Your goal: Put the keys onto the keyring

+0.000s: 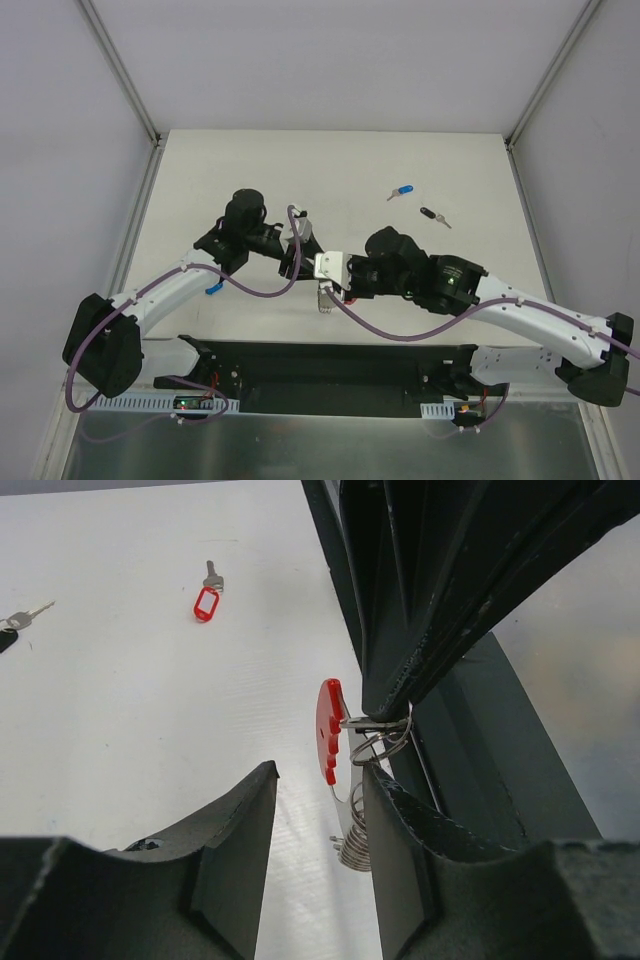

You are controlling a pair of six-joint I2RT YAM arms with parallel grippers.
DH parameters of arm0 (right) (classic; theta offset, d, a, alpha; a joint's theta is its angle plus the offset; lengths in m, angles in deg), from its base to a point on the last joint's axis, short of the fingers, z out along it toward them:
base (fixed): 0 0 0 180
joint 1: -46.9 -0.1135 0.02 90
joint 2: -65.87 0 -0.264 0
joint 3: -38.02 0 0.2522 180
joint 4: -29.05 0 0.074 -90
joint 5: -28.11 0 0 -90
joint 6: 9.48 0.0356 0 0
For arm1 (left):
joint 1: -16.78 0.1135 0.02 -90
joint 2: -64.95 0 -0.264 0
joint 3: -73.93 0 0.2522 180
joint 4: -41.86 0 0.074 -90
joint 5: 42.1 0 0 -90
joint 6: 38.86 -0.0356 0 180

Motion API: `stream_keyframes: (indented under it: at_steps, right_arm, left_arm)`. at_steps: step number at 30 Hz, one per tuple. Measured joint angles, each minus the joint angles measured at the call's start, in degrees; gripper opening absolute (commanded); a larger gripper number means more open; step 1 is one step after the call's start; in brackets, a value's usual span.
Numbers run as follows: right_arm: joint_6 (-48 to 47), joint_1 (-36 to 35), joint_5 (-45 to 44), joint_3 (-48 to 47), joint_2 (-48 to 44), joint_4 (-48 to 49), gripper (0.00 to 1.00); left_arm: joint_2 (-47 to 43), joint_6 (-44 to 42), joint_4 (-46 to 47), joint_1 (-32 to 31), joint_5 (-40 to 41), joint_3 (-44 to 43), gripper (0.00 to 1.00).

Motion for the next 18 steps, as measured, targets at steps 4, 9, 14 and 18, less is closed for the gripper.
stream_keyframes:
  at_steps: [4, 9, 14, 18]
  right_arm:
    - [0.0, 0.1, 0.5, -0.5, 0.9, -0.2, 0.01]
    - [0.0, 0.1, 0.5, -0.7, 1.6, -0.5, 0.02]
    - [0.0, 0.3, 0.5, -0.9, 1.7, -1.2, 0.01]
    - [0.0, 0.6, 0.3, -1.1, 1.7, -1.2, 0.02]
  left_arm:
    - [0.0, -0.1, 0.0, -0.1, 0.0, -0.3, 0.38]
    - [0.0, -0.1, 0.0, -0.2, -0.3, -0.4, 0.24]
    - [0.0, -0.1, -0.1, -0.8, -0.5, -0.4, 0.00]
    - [-0.3, -0.2, -0.1, -0.8, 0.0, -0.4, 0.00]
